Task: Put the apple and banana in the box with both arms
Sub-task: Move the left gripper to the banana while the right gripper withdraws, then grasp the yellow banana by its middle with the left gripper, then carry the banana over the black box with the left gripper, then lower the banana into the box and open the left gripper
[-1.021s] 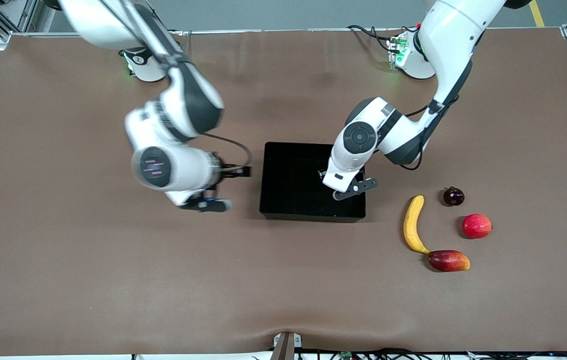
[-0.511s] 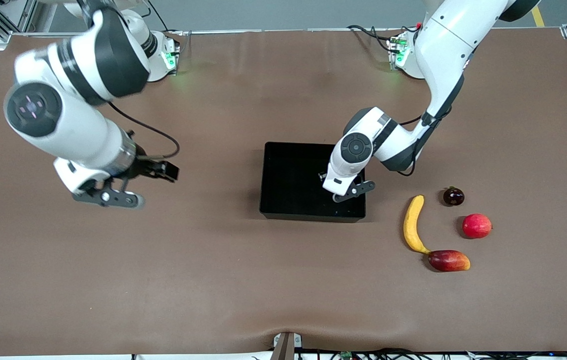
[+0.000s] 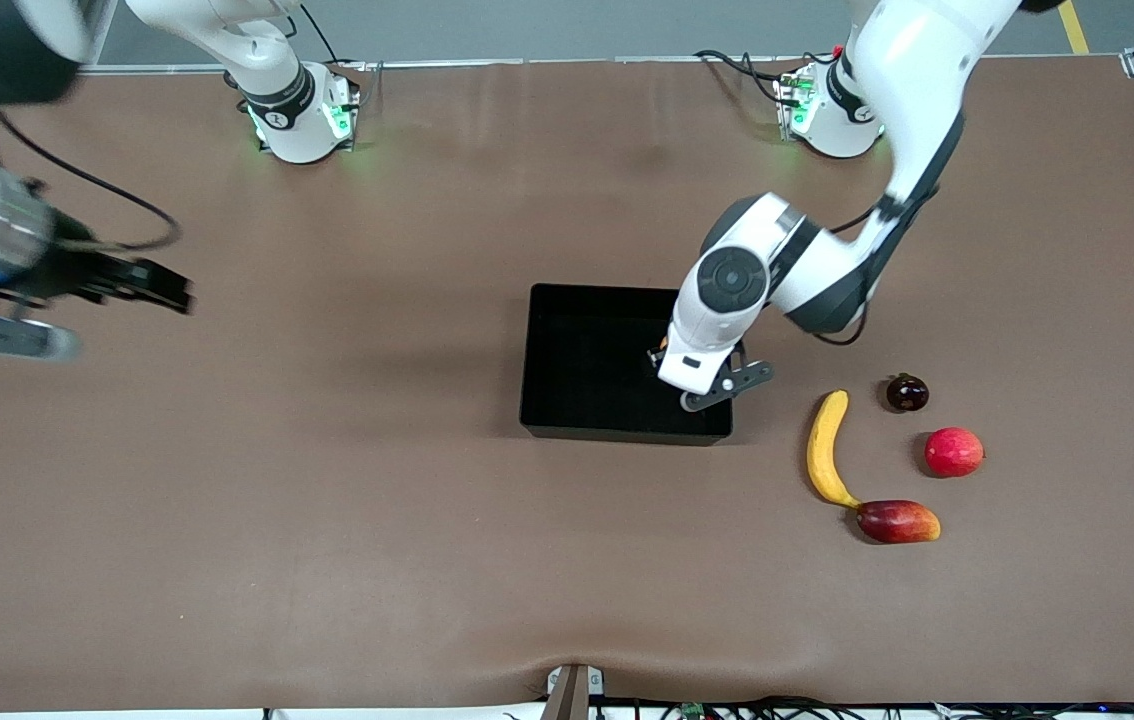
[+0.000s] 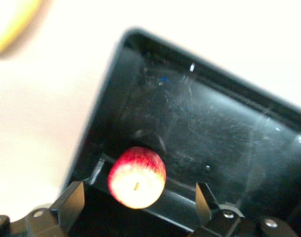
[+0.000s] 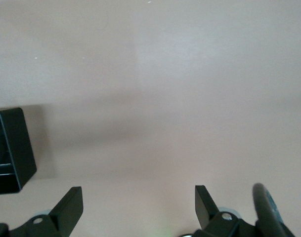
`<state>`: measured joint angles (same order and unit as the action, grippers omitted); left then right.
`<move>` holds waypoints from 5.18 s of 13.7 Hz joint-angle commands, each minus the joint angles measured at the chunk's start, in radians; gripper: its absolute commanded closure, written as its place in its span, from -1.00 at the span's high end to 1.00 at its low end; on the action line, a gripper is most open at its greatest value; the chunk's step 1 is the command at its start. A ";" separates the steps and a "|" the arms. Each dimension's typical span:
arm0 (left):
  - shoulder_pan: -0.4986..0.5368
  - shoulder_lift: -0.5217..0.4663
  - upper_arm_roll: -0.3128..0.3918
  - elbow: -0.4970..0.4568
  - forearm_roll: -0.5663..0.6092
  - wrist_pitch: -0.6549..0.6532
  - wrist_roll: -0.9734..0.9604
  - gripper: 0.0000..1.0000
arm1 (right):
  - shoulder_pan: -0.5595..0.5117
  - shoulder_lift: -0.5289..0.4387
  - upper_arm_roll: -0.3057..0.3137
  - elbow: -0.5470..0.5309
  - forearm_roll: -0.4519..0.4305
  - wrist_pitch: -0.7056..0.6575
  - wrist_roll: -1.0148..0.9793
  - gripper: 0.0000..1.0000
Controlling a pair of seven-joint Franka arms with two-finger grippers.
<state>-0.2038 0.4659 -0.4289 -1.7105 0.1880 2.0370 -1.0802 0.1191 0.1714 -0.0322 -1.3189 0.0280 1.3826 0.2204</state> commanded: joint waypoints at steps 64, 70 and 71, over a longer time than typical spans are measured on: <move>-0.278 0.435 -0.025 0.276 0.320 0.129 0.312 -1.00 | -0.157 -0.222 0.026 -0.181 0.007 0.018 -0.230 1.00; -0.279 0.448 -0.024 0.275 0.327 0.149 0.310 0.99 | -0.157 -0.222 0.026 -0.181 0.007 0.019 -0.231 1.00; -0.279 0.447 -0.022 0.275 0.329 0.149 0.307 1.00 | -0.159 -0.222 0.026 -0.181 0.009 0.019 -0.231 1.00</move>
<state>-0.4710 0.8841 -0.4604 -1.4536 0.4896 2.1625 -0.7515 -0.0288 -0.0504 -0.0087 -1.5066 0.0183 1.4037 -0.0100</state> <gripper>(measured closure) 0.590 0.000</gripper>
